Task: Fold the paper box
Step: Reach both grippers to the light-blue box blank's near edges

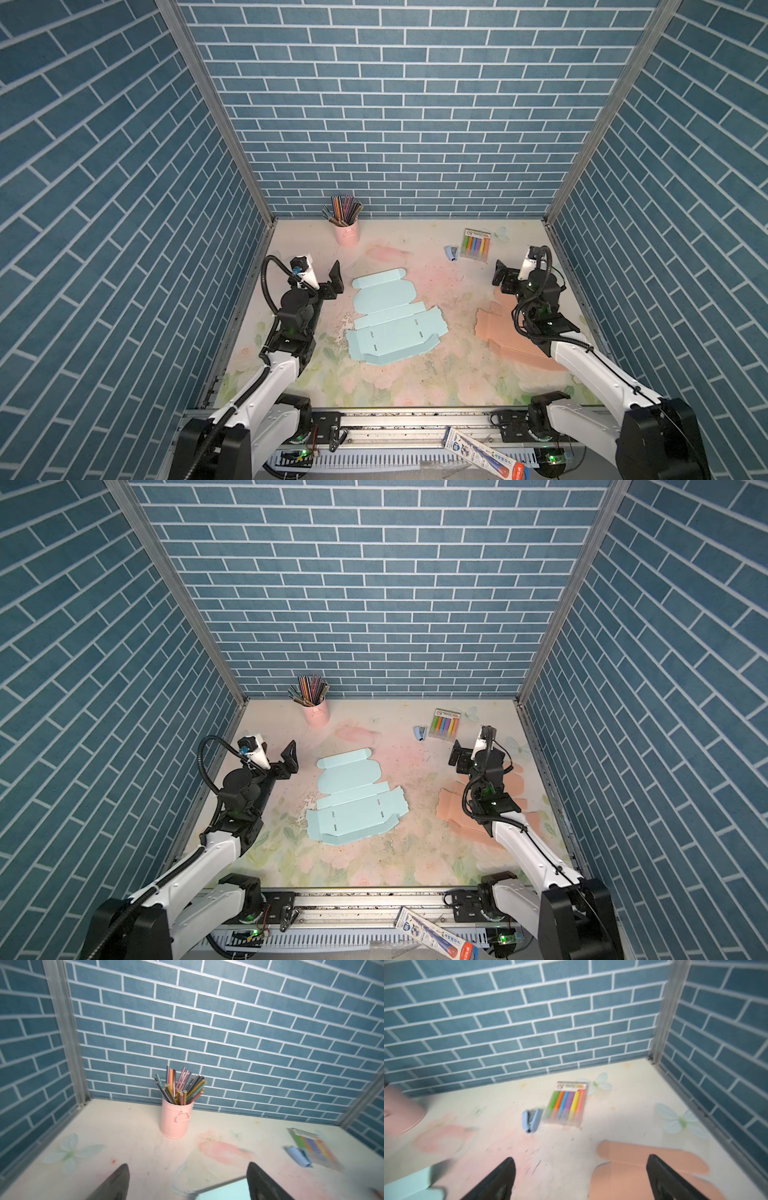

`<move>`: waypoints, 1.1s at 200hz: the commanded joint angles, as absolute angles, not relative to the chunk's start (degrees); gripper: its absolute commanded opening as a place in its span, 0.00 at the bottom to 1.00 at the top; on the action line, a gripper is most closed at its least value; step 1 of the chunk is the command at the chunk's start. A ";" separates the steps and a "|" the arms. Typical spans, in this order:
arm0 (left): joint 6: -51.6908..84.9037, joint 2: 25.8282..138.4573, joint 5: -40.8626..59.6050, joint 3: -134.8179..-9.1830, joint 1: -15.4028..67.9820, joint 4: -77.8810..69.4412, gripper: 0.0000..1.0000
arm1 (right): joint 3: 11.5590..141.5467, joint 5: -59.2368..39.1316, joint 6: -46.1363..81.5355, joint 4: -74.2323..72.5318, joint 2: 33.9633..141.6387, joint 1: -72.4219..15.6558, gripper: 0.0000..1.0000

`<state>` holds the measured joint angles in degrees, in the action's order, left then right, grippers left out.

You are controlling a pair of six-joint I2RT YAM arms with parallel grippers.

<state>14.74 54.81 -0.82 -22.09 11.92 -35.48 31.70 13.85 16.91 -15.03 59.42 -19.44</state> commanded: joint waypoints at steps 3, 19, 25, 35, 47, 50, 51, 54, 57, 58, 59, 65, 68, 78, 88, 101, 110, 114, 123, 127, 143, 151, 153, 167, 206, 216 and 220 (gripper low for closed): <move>24.61 54.29 6.60 -25.17 14.64 -21.32 0.88 | 33.10 13.13 26.88 1.08 56.52 -26.73 0.98; 26.22 54.36 10.29 -26.01 16.86 -16.58 0.88 | 32.54 9.83 30.66 4.11 55.28 -32.27 0.98; 27.03 54.34 12.03 -25.67 17.86 -15.87 0.89 | 32.28 8.22 32.31 5.26 55.13 -34.13 0.98; 27.97 54.07 13.48 -25.13 20.04 -14.66 0.88 | 31.77 6.26 35.00 7.08 55.11 -37.90 0.98; 28.47 53.70 13.59 -24.48 23.09 -12.88 0.89 | 31.08 5.72 38.02 8.90 54.70 -42.89 0.98; 28.48 53.63 13.48 -24.36 23.80 -12.51 0.88 | 30.92 5.93 38.93 9.30 54.52 -44.04 0.98; 28.48 53.62 13.46 -24.31 24.08 -12.41 0.88 | 30.80 6.00 39.20 9.44 54.37 -44.48 0.98; 28.40 53.54 13.45 -24.11 24.84 -12.08 0.88 | 30.45 6.18 40.28 9.71 54.03 -46.23 0.98; 28.39 53.48 13.29 -24.02 25.59 -11.69 0.88 | 30.20 6.29 40.85 9.75 53.89 -46.96 0.98; 28.39 53.46 13.24 -23.96 25.85 -11.56 0.88 | 29.98 6.27 41.28 9.78 53.68 -47.73 0.98; 28.39 53.45 13.21 -23.85 26.06 -11.49 0.88 | 29.85 6.26 41.65 9.77 53.65 -48.08 0.98; 28.47 53.40 12.79 -23.57 27.47 -10.74 0.88 | 29.27 5.99 42.76 9.55 53.24 -49.59 0.98; 28.55 53.43 12.64 -23.48 28.14 -10.41 0.89 | 28.86 5.67 43.45 9.32 53.01 -50.51 0.98; 28.65 53.75 12.44 -23.26 30.01 -9.69 0.88 | 27.78 4.43 45.19 8.42 52.80 -52.74 0.98; 28.75 54.16 12.20 -22.98 31.70 -9.40 0.88 | 26.74 3.57 46.21 7.50 53.35 -54.48 0.98; 28.74 54.87 10.89 -22.92 33.56 -8.69 0.88 | 25.83 3.14 46.96 6.80 55.05 -56.06 0.98; 28.82 55.42 10.09 -22.90 34.77 -8.46 0.88 | 25.20 2.39 47.19 5.85 56.42 -56.26 0.98; 28.99 55.65 9.81 -22.82 35.25 -8.46 0.89 | 24.90 1.94 47.28 5.29 56.92 -56.31 0.98; 29.38 56.08 9.14 -22.69 36.50 -8.72 0.88 | 24.34 1.01 47.47 3.61 57.77 -56.25 0.98; 29.57 56.31 9.02 -22.63 37.17 -9.00 0.88 | 24.15 0.52 47.52 2.59 58.01 -56.25 0.98; 30.14 57.31 8.33 -22.50 39.50 -10.08 0.89 | 22.95 -1.73 48.28 -2.42 58.49 -56.27 0.94; 30.31 57.91 7.87 -22.46 40.47 -10.40 0.88 | 22.28 -2.66 48.93 -5.16 59.00 -56.26 0.91; 30.32 58.07 7.77 -22.49 40.75 -10.38 0.88 | 22.07 -2.84 49.13 -5.73 59.16 -56.25 0.90; 30.56 59.05 6.99 -22.54 42.05 -10.81 0.88 | 21.49 -3.64 49.91 -8.31 61.05 -56.25 0.87; 31.19 59.99 5.91 -22.04 43.41 -11.83 0.88 | 20.67 -3.94 51.23 -13.01 65.36 -56.23 0.78; 31.44 59.99 6.06 -21.60 43.40 -12.34 0.88 | 20.33 -3.22 52.07 -13.68 66.25 -56.17 0.75; 31.46 59.96 6.05 -21.54 43.49 -12.54 0.88 | 20.19 -3.17 52.24 -14.08 66.56 -56.21 0.74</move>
